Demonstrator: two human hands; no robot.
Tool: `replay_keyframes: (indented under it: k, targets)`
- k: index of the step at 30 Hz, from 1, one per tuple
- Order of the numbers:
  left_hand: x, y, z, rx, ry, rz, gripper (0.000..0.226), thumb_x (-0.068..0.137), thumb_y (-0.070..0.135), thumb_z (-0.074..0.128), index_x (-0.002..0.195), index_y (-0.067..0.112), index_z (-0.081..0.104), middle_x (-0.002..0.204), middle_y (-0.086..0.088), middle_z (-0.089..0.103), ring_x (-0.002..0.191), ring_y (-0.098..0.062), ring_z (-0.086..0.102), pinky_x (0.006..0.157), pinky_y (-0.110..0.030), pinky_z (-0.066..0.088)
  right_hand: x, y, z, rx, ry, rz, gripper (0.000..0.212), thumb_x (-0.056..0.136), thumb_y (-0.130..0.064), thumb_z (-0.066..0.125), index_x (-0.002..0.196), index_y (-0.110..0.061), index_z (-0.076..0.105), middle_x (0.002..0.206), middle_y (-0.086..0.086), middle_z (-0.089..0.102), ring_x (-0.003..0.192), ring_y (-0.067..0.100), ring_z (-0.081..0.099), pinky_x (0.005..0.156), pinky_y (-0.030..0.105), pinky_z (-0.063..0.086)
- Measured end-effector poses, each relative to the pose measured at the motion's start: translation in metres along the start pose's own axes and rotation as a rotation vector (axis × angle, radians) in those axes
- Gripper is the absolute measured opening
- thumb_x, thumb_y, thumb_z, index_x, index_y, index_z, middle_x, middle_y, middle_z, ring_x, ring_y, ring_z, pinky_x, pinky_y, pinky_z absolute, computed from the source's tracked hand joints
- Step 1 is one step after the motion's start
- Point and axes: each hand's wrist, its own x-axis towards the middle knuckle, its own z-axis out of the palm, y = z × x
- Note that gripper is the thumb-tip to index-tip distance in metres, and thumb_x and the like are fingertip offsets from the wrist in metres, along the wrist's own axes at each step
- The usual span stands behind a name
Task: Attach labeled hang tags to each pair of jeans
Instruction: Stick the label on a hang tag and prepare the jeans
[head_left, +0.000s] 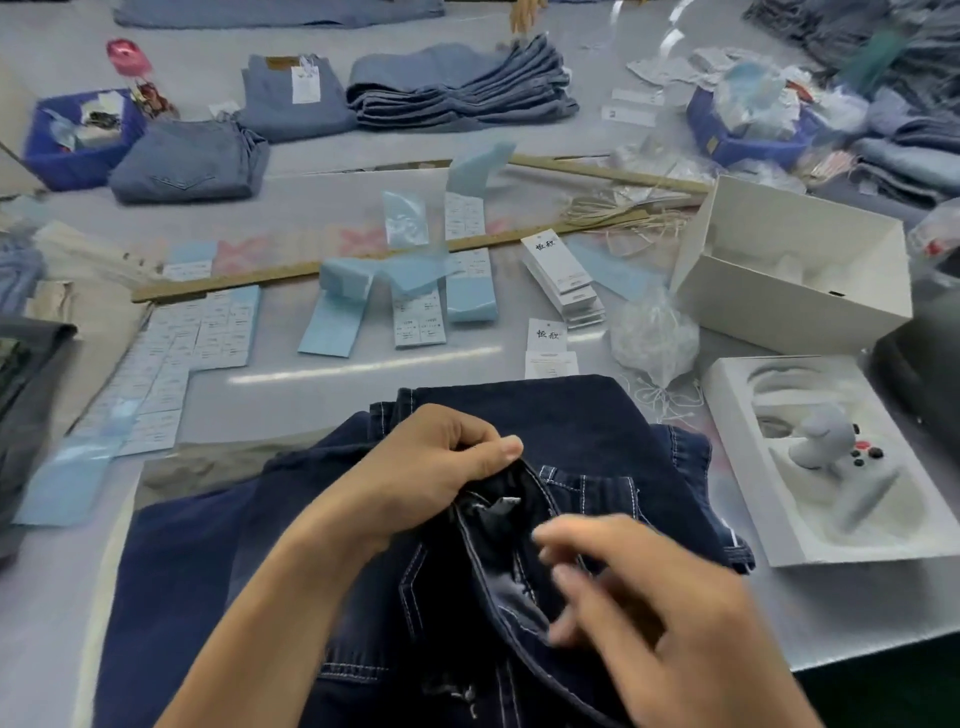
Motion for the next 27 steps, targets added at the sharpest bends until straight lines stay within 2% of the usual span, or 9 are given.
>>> replay_keyframes:
  k: [1,3,7,10,12,16,19,23,27]
  targets:
    - [-0.001,-0.001,-0.003,-0.052,-0.025,-0.002,0.042,0.097,0.034,0.064,0.058,0.019,0.063,0.058,0.000,0.055,0.054,-0.011,0.049,0.056,-0.021,0.042,-0.002,-0.009,-0.003,0.002,0.100,-0.021,0.029,0.086,-0.015,0.078,0.107,-0.034,0.070,0.083,-0.016,0.066,0.056,-0.003,0.065,0.060,0.007,0.047]
    - [-0.002,0.000,-0.006,-0.116,-0.065,-0.005,0.041,0.097,0.034,0.063,0.059,0.020,0.064,0.058,-0.001,0.057,0.051,-0.011,0.050,0.053,-0.021,0.042,0.010,-0.011,0.001,-0.070,0.078,0.040,0.027,0.084,-0.021,0.083,0.106,-0.031,0.071,0.086,-0.014,0.063,0.054,0.004,0.061,0.057,0.013,0.046]
    - [-0.002,0.005,-0.004,-0.131,-0.106,0.006,0.038,0.100,0.031,0.061,0.066,0.018,0.068,0.061,-0.005,0.057,0.055,-0.014,0.049,0.054,-0.022,0.040,0.026,-0.016,0.019,-0.100,0.008,0.018,0.023,0.081,-0.030,0.084,0.101,-0.028,0.072,0.092,-0.017,0.058,0.081,0.007,0.061,0.069,0.025,0.051]
    - [0.000,0.003,-0.006,-0.198,-0.109,0.016,0.040,0.100,0.029,0.060,0.088,-0.008,0.069,0.078,-0.028,0.061,0.073,-0.029,0.052,0.066,-0.035,0.042,0.035,-0.012,0.033,-0.054,0.005,0.049,0.024,0.078,-0.025,0.085,0.093,-0.032,0.068,0.091,-0.017,0.057,0.088,0.008,0.060,0.074,0.019,0.047]
    - [0.002,0.000,-0.009,-0.249,-0.113,0.009,0.045,0.098,0.028,0.060,0.095,-0.017,0.064,0.080,-0.027,0.059,0.075,-0.031,0.050,0.065,-0.035,0.042,0.040,-0.009,0.032,0.018,-0.037,0.105,0.020,0.080,-0.023,0.084,0.088,-0.031,0.068,0.090,-0.014,0.059,0.086,0.011,0.061,0.072,0.016,0.044]
    - [0.006,-0.004,-0.009,-0.303,-0.121,-0.003,0.033,0.095,0.028,0.064,0.080,-0.002,0.067,0.069,-0.015,0.057,0.059,-0.022,0.049,0.058,-0.030,0.040,0.041,-0.010,0.028,0.212,-0.060,0.155,0.014,0.086,-0.018,0.079,0.086,-0.030,0.073,0.090,-0.008,0.063,0.079,0.016,0.063,0.068,0.012,0.043]
    - [0.004,-0.007,-0.008,-0.328,-0.091,0.024,0.033,0.090,0.034,0.066,0.075,0.005,0.065,0.064,-0.010,0.055,0.057,-0.018,0.048,0.056,-0.029,0.038,0.034,-0.009,0.028,0.137,-0.078,0.080,0.008,0.092,-0.025,0.073,0.092,-0.033,0.075,0.096,-0.011,0.060,0.090,0.017,0.061,0.076,0.013,0.042]
    - [0.000,-0.010,0.014,-0.268,0.260,0.293,0.034,0.096,0.036,0.066,0.073,0.011,0.067,0.065,0.000,0.060,0.061,-0.012,0.052,0.061,-0.022,0.041,0.022,-0.014,0.018,-0.007,-0.090,-0.038,0.015,0.092,-0.040,0.067,0.088,-0.029,0.076,0.103,-0.015,0.058,0.093,0.016,0.060,0.081,0.016,0.042]
    - [0.008,-0.003,0.031,-0.525,0.968,0.556,0.031,0.103,0.024,0.052,0.078,0.009,0.063,0.069,-0.003,0.062,0.066,-0.012,0.058,0.066,-0.019,0.047,0.048,-0.033,-0.018,0.125,0.168,0.065,0.018,0.091,-0.032,0.066,0.082,-0.019,0.074,0.098,0.000,0.066,0.090,0.018,0.065,0.077,0.022,0.048]
